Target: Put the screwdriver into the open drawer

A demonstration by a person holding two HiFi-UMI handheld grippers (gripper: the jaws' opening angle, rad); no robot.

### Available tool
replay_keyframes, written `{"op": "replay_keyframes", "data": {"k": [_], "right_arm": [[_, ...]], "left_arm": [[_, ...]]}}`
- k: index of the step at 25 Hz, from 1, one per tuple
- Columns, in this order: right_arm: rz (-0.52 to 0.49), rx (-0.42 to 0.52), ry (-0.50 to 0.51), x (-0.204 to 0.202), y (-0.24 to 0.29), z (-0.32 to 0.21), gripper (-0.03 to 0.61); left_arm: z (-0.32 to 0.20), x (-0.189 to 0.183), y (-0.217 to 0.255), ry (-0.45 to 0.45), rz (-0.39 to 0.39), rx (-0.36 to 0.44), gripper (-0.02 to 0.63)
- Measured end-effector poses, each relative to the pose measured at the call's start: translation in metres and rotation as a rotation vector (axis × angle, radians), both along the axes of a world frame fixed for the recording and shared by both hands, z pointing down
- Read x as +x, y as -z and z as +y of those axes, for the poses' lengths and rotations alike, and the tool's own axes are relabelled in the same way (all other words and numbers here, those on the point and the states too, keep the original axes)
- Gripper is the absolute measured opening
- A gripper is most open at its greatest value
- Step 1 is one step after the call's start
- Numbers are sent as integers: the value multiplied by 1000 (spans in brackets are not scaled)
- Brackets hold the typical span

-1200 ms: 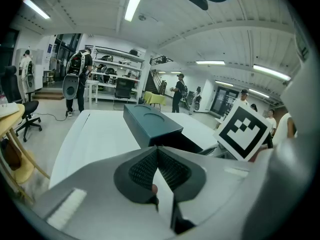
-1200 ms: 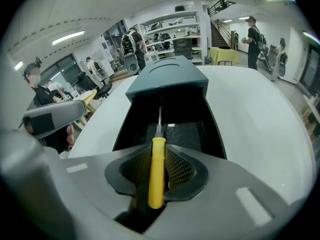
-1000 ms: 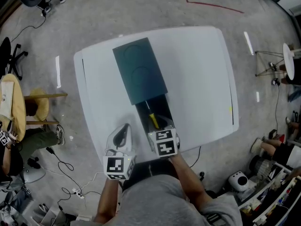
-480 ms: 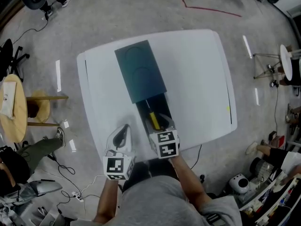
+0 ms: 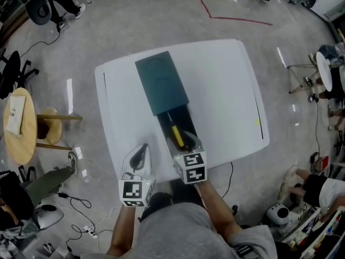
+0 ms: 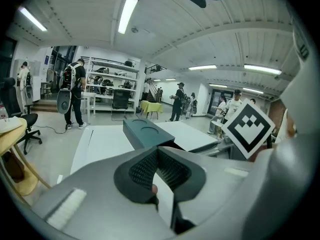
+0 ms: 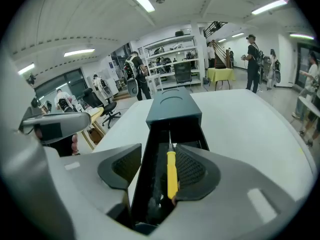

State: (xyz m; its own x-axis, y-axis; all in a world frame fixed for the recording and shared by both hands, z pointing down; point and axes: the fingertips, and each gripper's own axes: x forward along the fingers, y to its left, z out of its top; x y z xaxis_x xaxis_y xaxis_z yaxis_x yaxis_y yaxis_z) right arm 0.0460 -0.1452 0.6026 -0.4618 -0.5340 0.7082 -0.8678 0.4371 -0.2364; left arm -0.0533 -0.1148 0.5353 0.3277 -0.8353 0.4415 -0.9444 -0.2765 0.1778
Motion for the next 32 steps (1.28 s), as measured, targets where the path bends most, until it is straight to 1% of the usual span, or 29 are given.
{"op": "replay_keyframes", "data": {"k": [3,5,13,19,24,32], "right_arm": [[-30,54,-18,3,20,5,201],[-40,78,-25,5,30,10,198],[-45,200,-49,14,74,27,166],[-44,315,-40,13,112,46,143],[-14,446,-23,14,148,68,117],[-42,531,-52,21,187,108,81]], "left_arm": [[11,2,9,-9,-6,20,12],[16,1,16,-9,-9,39,12],[32,-7,52,9,-13,119,11],[53,-11,72,17,-5,168,12],[71,-10,89,15,-4,203,12],[106,-8,117,12,5,265,12]]}}
